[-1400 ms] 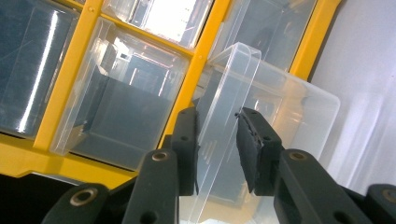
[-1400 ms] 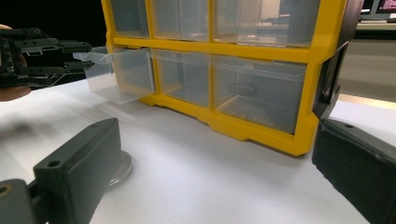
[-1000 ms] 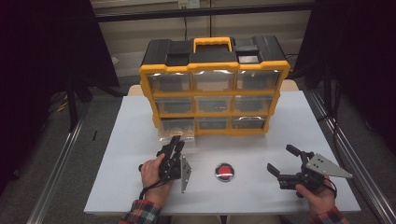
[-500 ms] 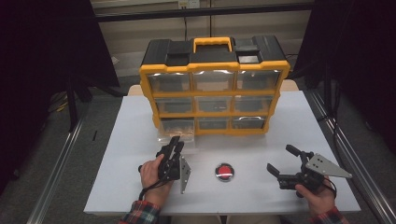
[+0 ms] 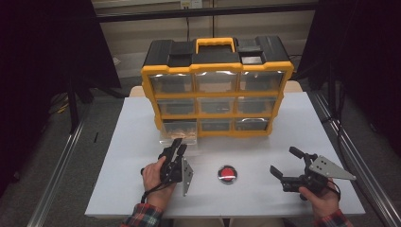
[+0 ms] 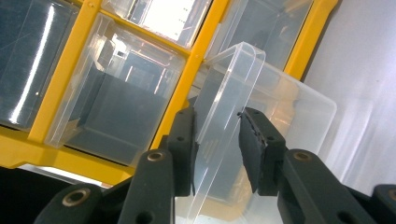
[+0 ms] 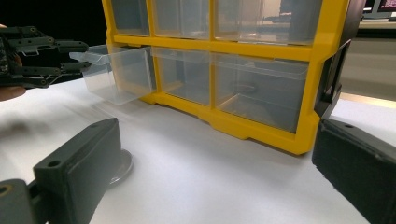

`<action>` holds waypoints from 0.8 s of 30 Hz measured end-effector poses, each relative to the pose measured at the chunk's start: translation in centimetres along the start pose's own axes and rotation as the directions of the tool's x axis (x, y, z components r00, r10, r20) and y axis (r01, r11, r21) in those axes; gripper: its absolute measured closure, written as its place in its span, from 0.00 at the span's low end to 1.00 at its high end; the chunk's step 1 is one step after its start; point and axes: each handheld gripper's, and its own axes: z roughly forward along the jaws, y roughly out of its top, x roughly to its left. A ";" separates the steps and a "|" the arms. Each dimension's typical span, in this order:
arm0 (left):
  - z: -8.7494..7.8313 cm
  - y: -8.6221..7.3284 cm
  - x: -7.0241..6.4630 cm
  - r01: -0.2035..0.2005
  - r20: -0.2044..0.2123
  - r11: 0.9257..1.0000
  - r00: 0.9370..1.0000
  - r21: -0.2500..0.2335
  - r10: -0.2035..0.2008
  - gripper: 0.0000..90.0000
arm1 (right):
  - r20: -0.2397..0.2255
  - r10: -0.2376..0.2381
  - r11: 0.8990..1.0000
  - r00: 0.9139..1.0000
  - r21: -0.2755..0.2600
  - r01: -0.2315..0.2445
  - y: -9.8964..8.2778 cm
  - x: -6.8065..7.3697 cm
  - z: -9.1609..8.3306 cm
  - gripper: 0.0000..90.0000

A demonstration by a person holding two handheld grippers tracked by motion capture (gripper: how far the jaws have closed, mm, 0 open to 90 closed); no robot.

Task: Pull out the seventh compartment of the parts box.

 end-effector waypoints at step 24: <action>-0.2 0.1 0.1 0.006 -0.004 1.000 1.000 0.013 -0.006 0.74 | 0.000 -0.003 1.000 1.000 -0.001 0.003 0.0 0.0 0.0 0.02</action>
